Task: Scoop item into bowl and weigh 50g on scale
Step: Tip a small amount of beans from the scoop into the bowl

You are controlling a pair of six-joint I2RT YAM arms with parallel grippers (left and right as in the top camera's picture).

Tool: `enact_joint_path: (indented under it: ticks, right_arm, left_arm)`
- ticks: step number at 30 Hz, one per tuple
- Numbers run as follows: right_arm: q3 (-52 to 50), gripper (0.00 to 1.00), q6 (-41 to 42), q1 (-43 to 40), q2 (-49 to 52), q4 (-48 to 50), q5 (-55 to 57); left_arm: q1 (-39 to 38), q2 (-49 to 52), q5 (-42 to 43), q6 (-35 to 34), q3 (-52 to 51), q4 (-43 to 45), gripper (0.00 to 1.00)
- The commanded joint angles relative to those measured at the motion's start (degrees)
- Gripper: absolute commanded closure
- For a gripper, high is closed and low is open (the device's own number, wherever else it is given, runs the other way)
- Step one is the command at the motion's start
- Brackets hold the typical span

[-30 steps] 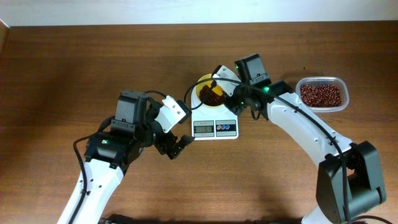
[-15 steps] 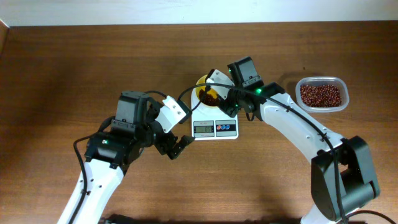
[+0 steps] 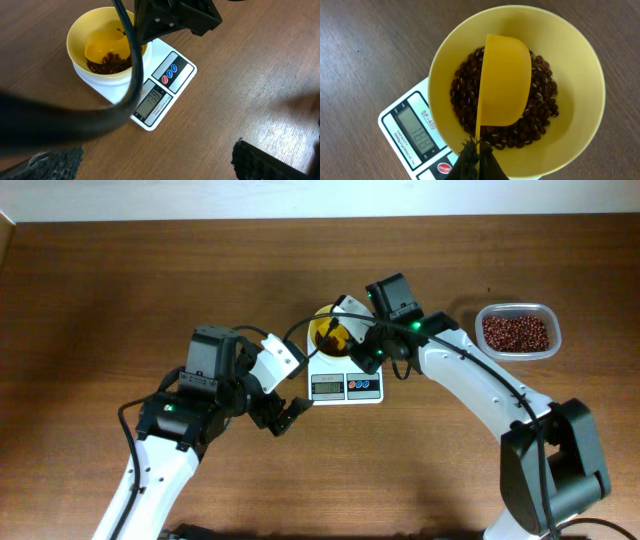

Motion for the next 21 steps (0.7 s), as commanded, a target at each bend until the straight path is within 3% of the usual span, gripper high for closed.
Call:
enact_joint_path:
  ticks: [1, 7, 21]
  right_arm:
    - [1.2, 0.96, 3.1, -1.9, 0.8, 1.0, -1.8]
    - [1.2, 0.96, 10.4, -7.0, 0.8, 1.9, -9.1]
    - [4.5, 0.96, 12.9, -7.7, 0.7, -0.4, -13.8]
  left_arm:
    - [0.1, 0.1, 1.0, -0.5, -0.4, 0.1, 0.01]
    - [0.1, 0.1, 1.0, -0.5, -0.4, 0.0, 0.01]
    - [0.1, 0.1, 1.0, -0.5, -0.4, 0.1, 0.01]
